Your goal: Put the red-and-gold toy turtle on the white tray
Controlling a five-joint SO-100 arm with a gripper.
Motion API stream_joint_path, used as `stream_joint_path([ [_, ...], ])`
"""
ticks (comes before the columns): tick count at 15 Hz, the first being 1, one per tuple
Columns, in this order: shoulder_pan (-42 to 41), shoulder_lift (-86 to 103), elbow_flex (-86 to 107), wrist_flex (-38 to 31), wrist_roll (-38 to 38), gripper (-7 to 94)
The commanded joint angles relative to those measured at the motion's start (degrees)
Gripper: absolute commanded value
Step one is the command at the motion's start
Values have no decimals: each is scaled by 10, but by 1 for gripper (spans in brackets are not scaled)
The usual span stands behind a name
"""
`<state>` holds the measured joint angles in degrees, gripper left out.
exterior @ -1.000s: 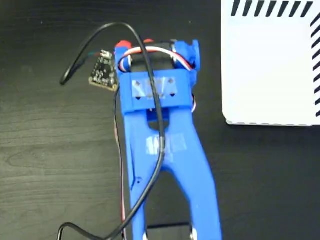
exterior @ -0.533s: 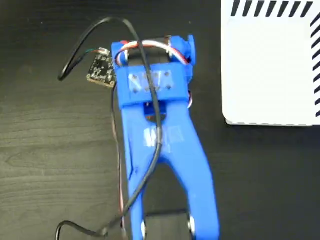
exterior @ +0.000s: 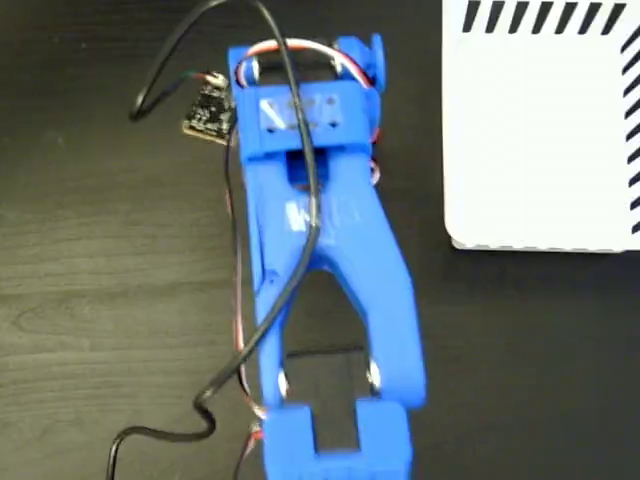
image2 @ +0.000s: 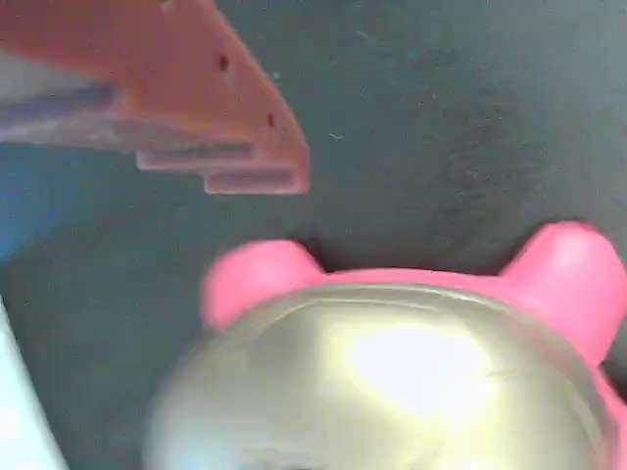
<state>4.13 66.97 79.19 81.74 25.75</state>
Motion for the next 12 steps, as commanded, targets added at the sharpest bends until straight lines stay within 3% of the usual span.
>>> stream_joint_path([
  [1,4,-4,-48,1,13,74],
  [8,-2,-56,-76,-2,18,73],
  [12,-5,-62,-75,-6,18,59],
])
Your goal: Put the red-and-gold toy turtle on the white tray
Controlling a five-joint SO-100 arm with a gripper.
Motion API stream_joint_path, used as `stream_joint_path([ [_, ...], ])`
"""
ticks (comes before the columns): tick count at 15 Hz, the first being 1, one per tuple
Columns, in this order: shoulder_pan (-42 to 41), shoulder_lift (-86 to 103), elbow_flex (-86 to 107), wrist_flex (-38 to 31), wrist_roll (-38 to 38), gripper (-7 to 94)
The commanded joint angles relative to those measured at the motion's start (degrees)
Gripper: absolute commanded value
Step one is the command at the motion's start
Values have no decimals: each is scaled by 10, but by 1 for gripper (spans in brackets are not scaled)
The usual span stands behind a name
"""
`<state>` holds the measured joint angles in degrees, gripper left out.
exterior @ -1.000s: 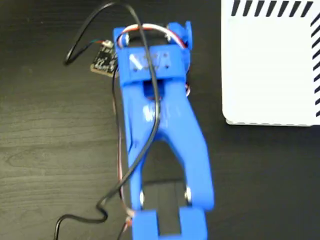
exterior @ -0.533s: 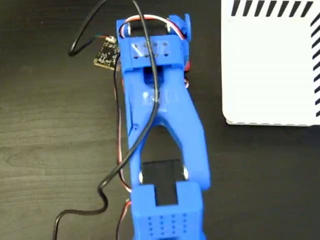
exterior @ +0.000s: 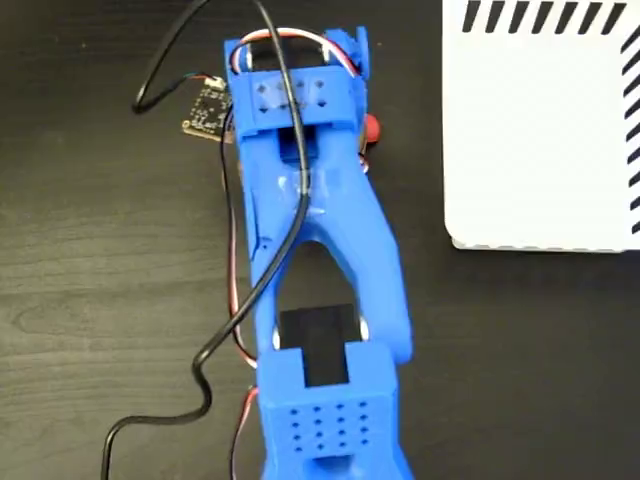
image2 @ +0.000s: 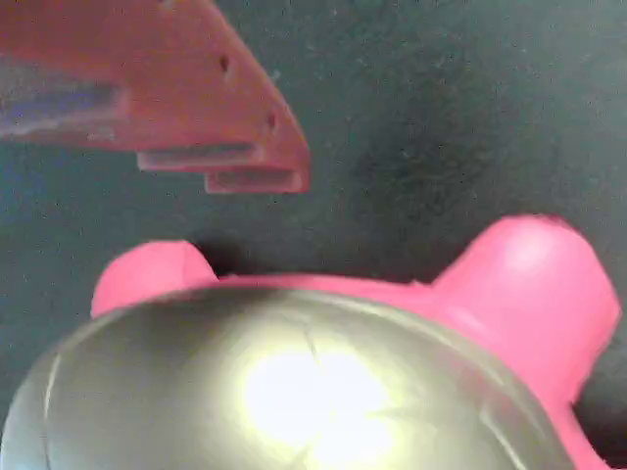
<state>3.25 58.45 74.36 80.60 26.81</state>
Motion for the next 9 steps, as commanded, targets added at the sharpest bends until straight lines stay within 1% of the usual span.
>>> stream_joint_path([
  [1,5,22,-27,5,8,50],
  [4,20,22,-31,-2,17,14],
  [5,22,23,-31,-2,19,5],
  [9,25,39,-20,-6,19,2],
])
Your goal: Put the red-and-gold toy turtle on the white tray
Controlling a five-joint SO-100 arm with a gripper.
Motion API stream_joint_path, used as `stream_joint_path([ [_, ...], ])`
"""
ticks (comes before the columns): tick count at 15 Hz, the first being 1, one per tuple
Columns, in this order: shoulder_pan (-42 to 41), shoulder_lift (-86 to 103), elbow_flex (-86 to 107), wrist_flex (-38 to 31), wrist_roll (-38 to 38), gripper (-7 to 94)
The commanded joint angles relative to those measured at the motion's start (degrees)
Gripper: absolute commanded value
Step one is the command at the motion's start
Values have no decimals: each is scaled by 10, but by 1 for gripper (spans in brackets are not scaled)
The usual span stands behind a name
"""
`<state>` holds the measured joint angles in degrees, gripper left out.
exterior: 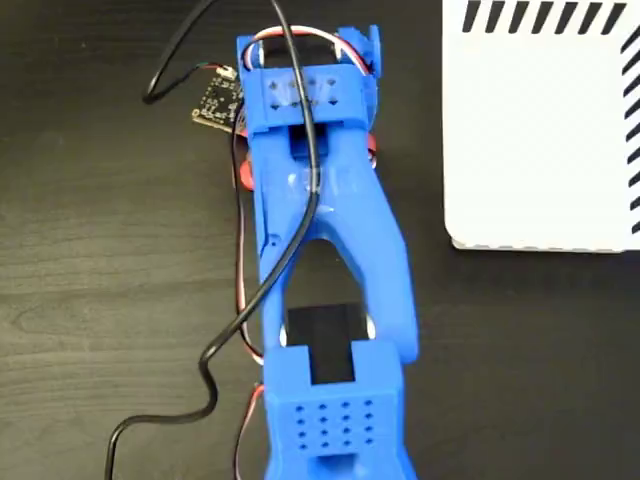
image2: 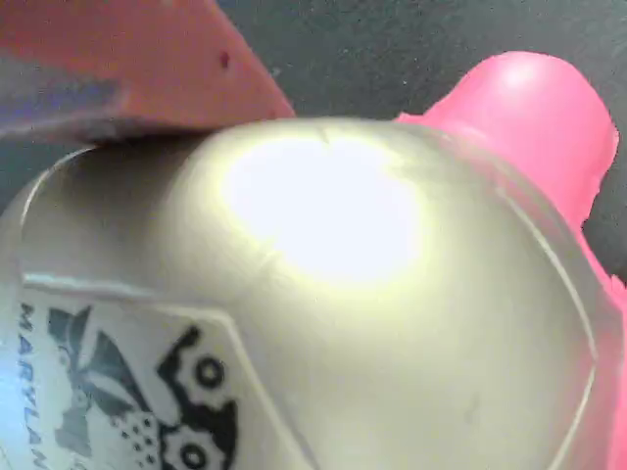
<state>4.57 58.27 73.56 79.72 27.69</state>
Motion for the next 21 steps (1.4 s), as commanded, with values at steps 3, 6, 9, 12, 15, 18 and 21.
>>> stream_joint_path([
  [3,15,62,-4,13,5,1],
  [6,33,160,-77,101,-16,1],
  [9,47,265,-201,175,-16,0],
  [12,49,358,-225,192,-29,0],
  [15,98,364,-225,209,-74,0],
  [18,202,307,-249,207,-130,0],
  [21,260,253,-264,197,-166,0],
])
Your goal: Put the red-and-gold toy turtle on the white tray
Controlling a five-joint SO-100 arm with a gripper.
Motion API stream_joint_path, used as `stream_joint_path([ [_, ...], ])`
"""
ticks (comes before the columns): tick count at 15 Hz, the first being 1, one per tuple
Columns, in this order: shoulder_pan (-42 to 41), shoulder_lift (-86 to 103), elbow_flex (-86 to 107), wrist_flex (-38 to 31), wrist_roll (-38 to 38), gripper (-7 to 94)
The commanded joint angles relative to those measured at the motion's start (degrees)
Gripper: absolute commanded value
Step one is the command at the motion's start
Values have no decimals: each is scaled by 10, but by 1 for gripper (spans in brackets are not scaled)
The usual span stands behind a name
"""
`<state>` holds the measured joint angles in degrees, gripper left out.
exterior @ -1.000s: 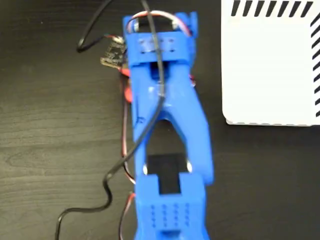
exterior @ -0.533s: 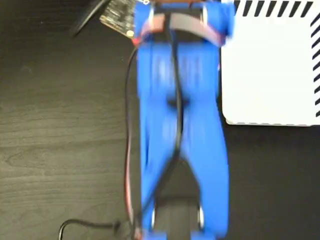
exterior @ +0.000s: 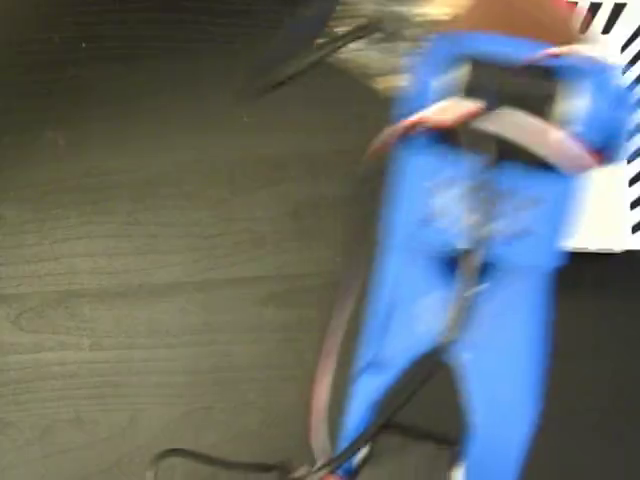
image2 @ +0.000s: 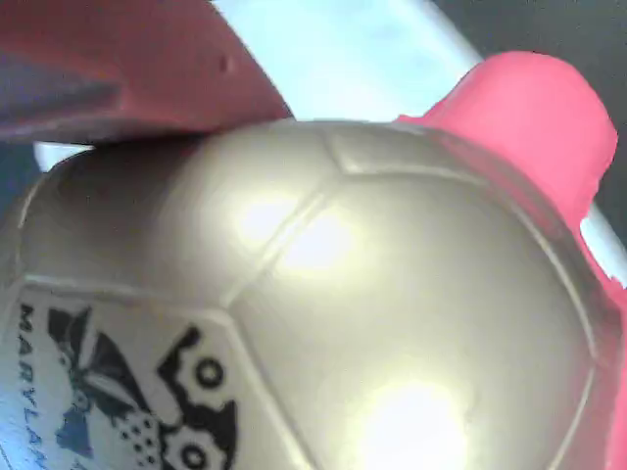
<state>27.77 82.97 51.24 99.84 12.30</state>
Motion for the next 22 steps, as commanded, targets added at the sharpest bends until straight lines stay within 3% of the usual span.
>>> stream_joint_path([
  [1,34,-9,-44,-4,-18,0],
  [3,35,-51,-20,-19,-22,0],
  [5,38,-65,56,-97,-12,0],
  [7,39,-83,79,-128,-8,0],
  [22,87,-172,62,-140,-46,0],
])
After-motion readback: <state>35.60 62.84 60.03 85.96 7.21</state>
